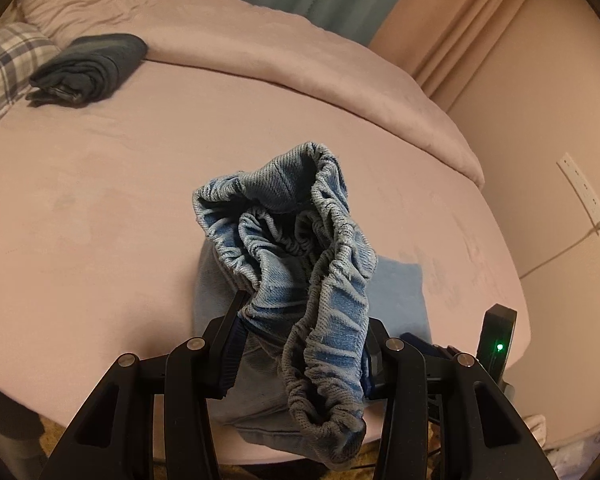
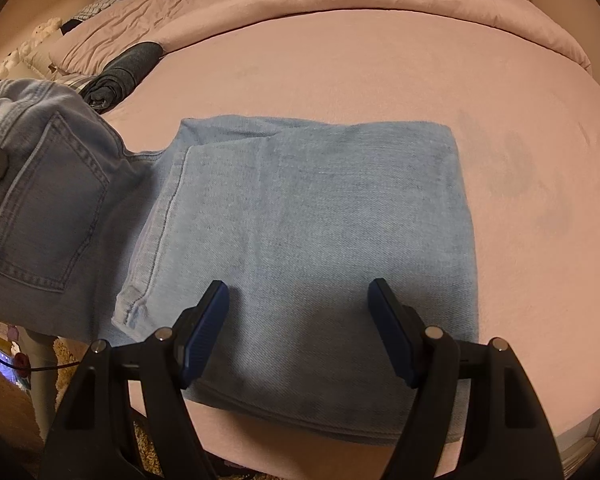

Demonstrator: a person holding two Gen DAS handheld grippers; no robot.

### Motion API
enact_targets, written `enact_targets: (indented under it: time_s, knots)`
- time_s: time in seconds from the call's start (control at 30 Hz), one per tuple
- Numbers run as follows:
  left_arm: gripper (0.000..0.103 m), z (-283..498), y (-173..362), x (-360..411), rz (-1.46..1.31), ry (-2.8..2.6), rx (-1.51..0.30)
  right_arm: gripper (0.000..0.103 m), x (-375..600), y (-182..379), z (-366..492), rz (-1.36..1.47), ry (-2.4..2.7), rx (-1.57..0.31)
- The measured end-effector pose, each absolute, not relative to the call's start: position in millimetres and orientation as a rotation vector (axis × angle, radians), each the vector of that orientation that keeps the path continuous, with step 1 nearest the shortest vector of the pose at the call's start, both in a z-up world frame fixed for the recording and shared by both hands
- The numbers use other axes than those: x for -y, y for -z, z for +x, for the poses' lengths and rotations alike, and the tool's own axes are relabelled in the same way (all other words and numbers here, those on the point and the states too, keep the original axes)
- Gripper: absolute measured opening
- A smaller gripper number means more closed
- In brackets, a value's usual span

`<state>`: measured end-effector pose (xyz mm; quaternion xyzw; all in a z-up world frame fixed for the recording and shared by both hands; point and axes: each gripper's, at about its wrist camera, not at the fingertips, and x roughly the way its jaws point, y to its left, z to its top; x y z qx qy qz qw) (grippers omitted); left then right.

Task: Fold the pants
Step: 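Fold the waistband over onto the jeans with the left tool and release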

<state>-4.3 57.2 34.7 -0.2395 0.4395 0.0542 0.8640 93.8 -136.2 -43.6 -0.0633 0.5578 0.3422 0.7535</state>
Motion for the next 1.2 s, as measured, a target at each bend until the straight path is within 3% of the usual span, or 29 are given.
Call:
enact_targets:
  time_s: [0.63, 0.73, 0.8, 0.97, 1.03, 1.1, 1.2]
  knots:
    - [0.045, 39.6, 16.2, -8.4, -0.507, 0.094, -1.073, 0.072, 142.4, 40.0, 101.3, -0.081, -0.756, -1.241]
    - [0.058, 41.3, 18.7, 0.6, -0.53, 0.146, -1.081, 0.074, 153.8, 36.1, 102.2, -0.054, -0.731, -1.249]
    - [0.073, 42.9, 17.8, 4.4, -0.535, 0.189, -1.098, 0.078, 163.2, 35.9, 103.3, -0.031, -0.708, -1.259]
    - [0.076, 32.3, -0.3, 5.3, -0.552, 0.246, -1.061, 0.079, 181.9, 32.4, 103.8, 0.017, -0.687, -1.264]
    - [0.08, 23.2, -12.0, -2.0, -0.561, 0.246, -1.025, 0.08, 186.0, 28.3, 102.1, 0.014, -0.671, -1.254]
    - [0.09, 16.9, -19.6, -10.1, -0.561, 0.234, -0.99, 0.084, 187.0, 23.9, 104.3, 0.003, -0.647, -1.238]
    - [0.091, 5.6, -21.3, -34.3, -0.514, 0.095, -0.96, 0.086, 190.2, 16.1, 109.1, -0.001, -0.626, -1.213]
